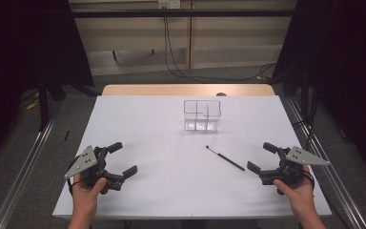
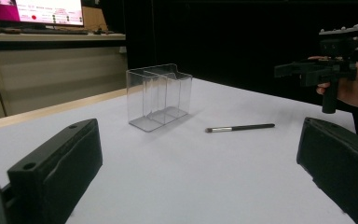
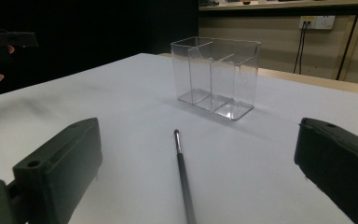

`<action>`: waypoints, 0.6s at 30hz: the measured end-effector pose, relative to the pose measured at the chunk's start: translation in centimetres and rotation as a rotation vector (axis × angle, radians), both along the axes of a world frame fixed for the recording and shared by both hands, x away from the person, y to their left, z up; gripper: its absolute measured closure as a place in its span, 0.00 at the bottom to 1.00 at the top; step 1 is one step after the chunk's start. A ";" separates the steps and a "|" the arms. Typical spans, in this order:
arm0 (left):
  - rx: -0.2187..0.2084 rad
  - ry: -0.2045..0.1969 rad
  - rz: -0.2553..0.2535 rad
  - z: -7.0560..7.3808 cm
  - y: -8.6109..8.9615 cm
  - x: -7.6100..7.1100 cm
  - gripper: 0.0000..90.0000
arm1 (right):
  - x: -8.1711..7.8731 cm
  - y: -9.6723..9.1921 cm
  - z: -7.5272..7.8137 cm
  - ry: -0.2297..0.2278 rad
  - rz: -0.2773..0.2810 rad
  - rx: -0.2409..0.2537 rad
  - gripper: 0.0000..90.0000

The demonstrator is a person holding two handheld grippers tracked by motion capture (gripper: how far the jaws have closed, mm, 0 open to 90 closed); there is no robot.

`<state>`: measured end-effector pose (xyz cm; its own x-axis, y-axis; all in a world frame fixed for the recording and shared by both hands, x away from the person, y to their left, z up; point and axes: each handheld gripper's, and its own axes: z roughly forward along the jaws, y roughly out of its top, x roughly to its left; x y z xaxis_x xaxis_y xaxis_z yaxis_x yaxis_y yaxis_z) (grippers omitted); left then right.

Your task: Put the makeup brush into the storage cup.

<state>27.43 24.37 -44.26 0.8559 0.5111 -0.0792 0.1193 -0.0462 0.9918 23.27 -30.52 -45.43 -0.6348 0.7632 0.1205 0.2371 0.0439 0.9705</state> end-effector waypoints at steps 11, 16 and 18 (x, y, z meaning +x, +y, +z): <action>0.001 -0.001 0.004 0.0 0.2 0.0 0.00 | 0.1 0.4 -0.1 0.003 0.008 -0.017 0.01; 0.006 0.000 0.000 0.0 0.1 0.1 0.00 | 0.2 0.8 0.1 0.002 0.004 -0.042 0.01; 0.005 0.000 -0.001 -0.1 0.1 0.1 0.00 | 0.3 0.8 0.2 0.004 0.001 -0.041 0.01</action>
